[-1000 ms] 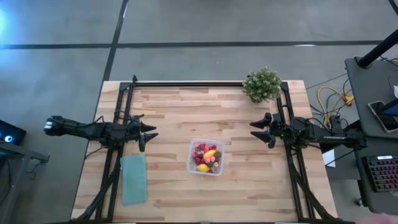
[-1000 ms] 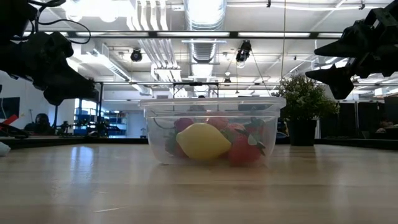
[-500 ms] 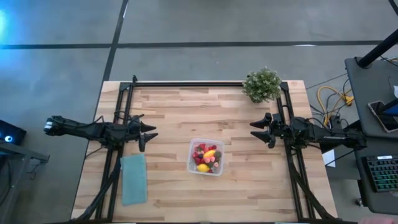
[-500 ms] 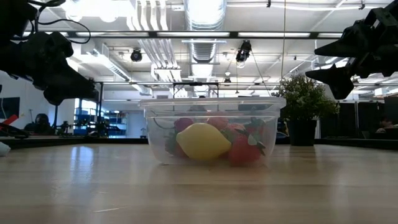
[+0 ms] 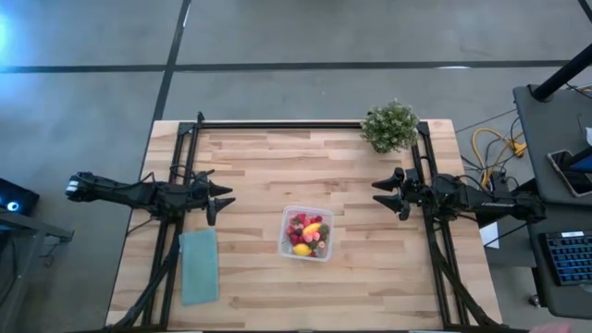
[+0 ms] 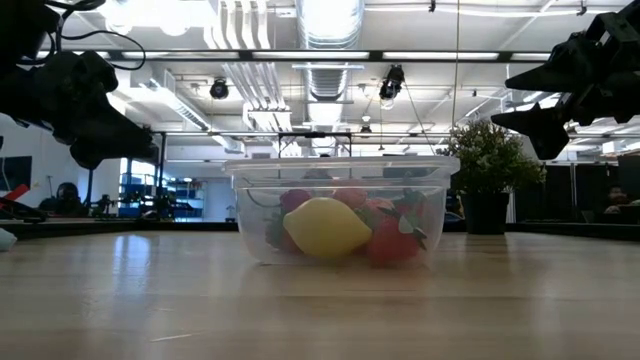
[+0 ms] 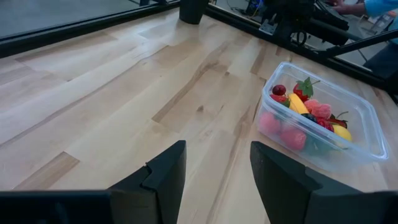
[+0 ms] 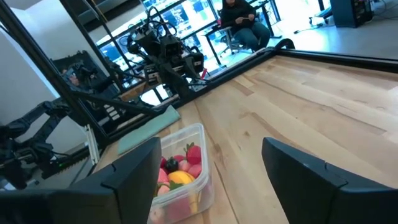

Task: Pick and placing Produce into tupperware
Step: Return to Home Position

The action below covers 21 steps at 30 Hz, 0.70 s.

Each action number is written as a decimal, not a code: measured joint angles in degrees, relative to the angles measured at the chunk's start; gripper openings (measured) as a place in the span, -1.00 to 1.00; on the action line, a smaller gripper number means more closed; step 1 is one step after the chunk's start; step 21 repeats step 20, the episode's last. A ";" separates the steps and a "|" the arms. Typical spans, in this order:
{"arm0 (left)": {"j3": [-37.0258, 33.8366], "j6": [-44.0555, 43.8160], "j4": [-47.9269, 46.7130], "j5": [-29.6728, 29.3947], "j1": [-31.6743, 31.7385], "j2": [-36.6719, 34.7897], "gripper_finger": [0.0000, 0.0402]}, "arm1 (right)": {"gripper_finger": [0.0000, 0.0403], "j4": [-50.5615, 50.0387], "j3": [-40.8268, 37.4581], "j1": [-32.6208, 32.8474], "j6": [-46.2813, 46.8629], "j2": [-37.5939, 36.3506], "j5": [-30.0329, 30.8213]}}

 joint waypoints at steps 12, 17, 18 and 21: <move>0.00 -0.02 0.01 0.00 0.02 0.20 -0.18 | 0.34 -0.02 0.00 0.00 0.00 0.00 0.00; 0.00 -0.02 0.00 0.00 0.01 0.11 -0.18 | 0.34 -0.02 0.00 0.00 0.00 0.00 0.00; 0.00 -0.02 0.00 0.00 0.01 0.09 -0.18 | 0.34 -0.02 0.00 0.00 0.00 0.00 0.00; 0.00 -0.02 0.00 0.00 0.00 0.15 -0.18 | 0.32 -0.02 0.00 0.00 0.00 0.00 0.00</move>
